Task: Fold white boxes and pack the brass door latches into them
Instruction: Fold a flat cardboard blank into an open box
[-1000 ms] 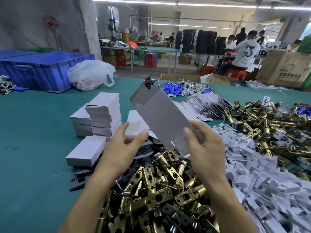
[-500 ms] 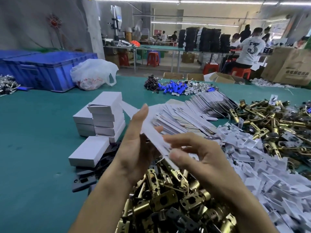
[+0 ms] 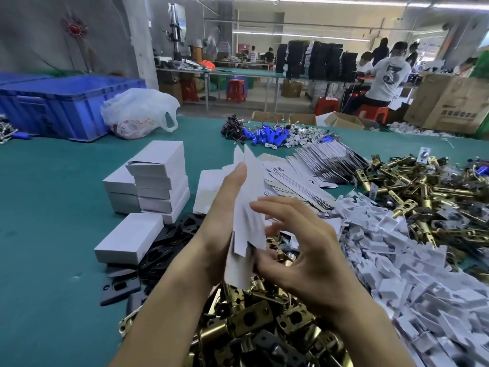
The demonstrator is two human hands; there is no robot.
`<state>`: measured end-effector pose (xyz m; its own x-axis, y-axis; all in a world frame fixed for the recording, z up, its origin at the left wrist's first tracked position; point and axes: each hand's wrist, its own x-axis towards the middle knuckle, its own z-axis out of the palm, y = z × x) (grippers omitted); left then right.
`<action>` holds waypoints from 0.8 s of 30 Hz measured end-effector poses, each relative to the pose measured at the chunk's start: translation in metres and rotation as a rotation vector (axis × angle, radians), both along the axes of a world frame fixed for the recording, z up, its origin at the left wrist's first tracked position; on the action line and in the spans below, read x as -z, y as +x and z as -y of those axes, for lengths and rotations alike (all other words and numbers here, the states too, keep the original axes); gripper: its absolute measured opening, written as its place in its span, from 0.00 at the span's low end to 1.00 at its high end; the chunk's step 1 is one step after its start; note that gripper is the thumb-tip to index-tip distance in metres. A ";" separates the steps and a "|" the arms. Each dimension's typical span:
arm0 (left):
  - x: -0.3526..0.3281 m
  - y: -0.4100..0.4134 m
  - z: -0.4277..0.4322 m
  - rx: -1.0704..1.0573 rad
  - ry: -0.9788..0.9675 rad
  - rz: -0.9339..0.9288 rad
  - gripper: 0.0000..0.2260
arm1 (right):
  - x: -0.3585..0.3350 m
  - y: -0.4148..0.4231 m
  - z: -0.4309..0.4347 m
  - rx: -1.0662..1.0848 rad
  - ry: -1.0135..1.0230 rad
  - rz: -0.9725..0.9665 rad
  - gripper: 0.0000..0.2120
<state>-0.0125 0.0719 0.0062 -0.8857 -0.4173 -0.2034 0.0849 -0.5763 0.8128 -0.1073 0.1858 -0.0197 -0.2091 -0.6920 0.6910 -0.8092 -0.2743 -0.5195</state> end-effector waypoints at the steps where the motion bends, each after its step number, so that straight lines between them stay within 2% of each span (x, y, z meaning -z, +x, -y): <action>1: 0.001 0.000 -0.001 0.016 0.022 -0.019 0.29 | 0.000 -0.001 0.000 0.022 -0.004 -0.033 0.26; 5: 0.001 -0.001 -0.006 0.122 0.115 -0.093 0.24 | 0.002 0.005 0.003 0.090 -0.033 -0.177 0.30; 7: 0.001 -0.003 -0.004 0.110 0.060 -0.086 0.24 | 0.004 0.007 0.004 0.149 -0.073 -0.188 0.29; 10: 0.004 -0.006 -0.002 -0.046 -0.110 0.002 0.36 | 0.004 0.006 0.005 0.204 -0.159 -0.143 0.20; 13: 0.006 -0.009 -0.002 -0.055 -0.203 0.030 0.46 | 0.004 0.003 0.004 0.201 -0.214 -0.052 0.18; 16: 0.008 -0.011 -0.002 -0.147 -0.247 -0.003 0.43 | 0.003 -0.002 0.003 0.175 -0.265 0.104 0.20; 19: 0.007 -0.014 -0.001 -0.238 -0.245 -0.061 0.42 | 0.001 -0.002 0.002 0.164 -0.277 0.169 0.23; 24: 0.010 -0.019 0.001 -0.307 -0.298 -0.042 0.36 | -0.006 -0.002 -0.001 0.089 -0.057 0.266 0.27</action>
